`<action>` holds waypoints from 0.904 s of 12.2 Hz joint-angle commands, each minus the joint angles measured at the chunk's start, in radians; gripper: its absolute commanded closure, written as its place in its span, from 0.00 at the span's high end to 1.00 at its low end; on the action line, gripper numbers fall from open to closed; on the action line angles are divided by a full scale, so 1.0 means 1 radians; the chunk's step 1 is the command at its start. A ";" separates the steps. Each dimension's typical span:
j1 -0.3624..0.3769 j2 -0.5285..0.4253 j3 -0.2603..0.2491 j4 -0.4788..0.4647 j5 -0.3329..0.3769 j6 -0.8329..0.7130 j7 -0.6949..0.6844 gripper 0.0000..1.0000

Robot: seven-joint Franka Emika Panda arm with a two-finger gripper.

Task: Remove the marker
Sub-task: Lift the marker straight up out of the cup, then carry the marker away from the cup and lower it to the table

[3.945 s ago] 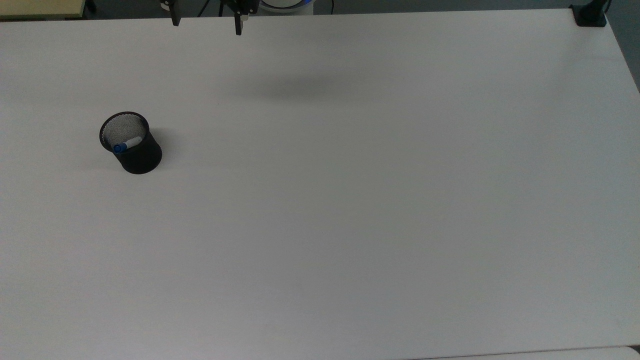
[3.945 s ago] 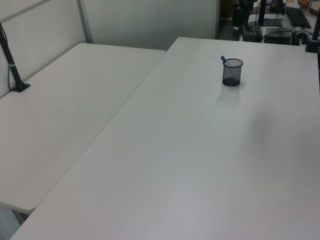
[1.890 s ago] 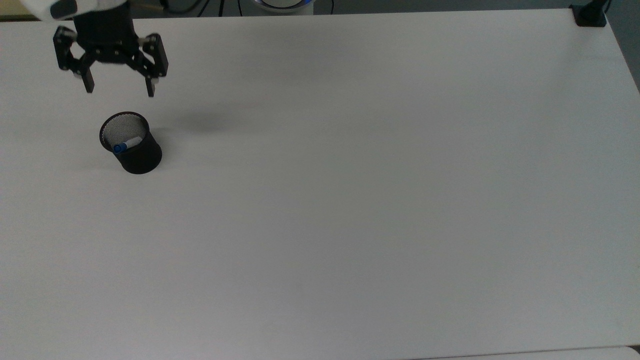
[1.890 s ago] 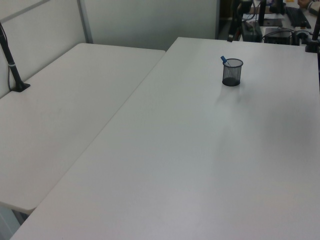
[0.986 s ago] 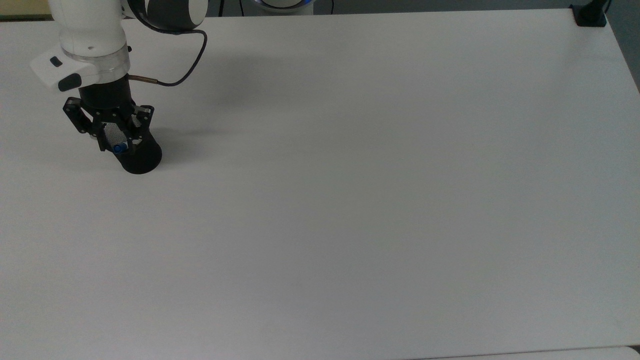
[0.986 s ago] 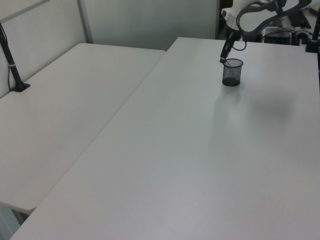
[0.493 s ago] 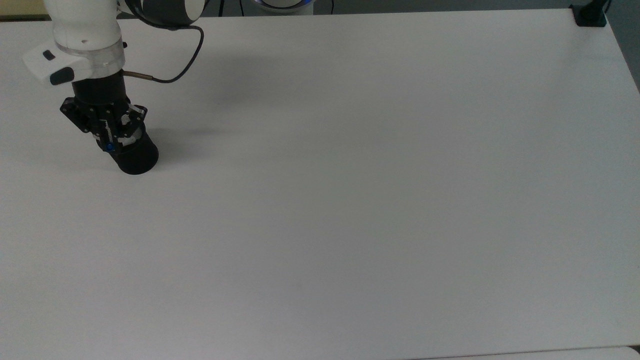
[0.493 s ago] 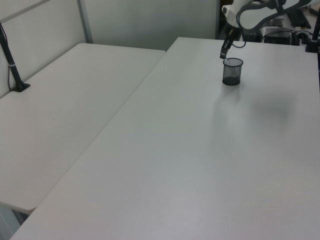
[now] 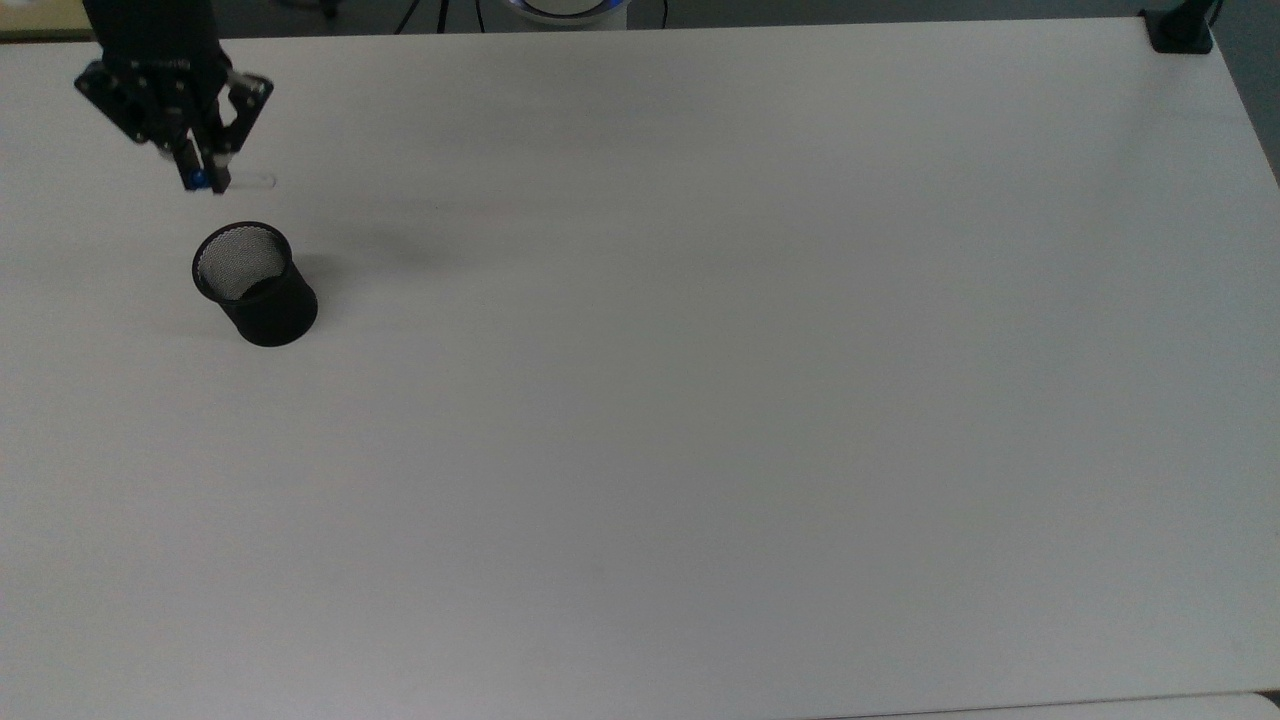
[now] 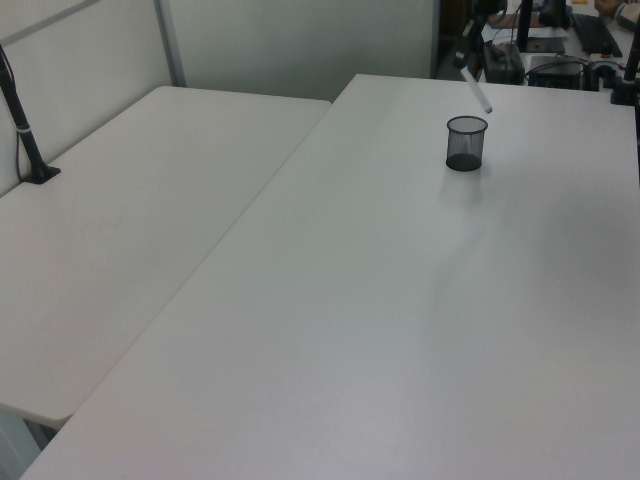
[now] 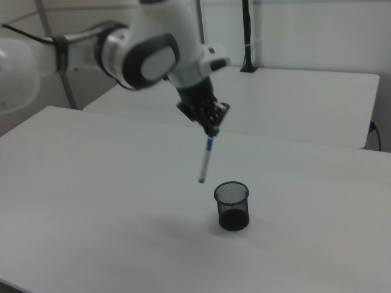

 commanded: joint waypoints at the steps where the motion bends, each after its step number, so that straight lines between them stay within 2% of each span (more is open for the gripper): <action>1: 0.035 -0.061 0.027 0.022 0.034 -0.223 0.008 0.00; 3: 0.073 -0.052 0.034 0.020 0.043 -0.284 0.043 0.00; 4: 0.112 -0.034 0.034 0.019 0.060 -0.286 0.121 0.00; 6: 0.162 0.009 0.037 0.014 0.062 -0.284 0.172 0.00; 10: 0.213 0.147 0.064 0.019 0.051 -0.254 0.200 0.00; 11: 0.239 0.181 0.064 0.013 0.048 -0.198 0.206 0.00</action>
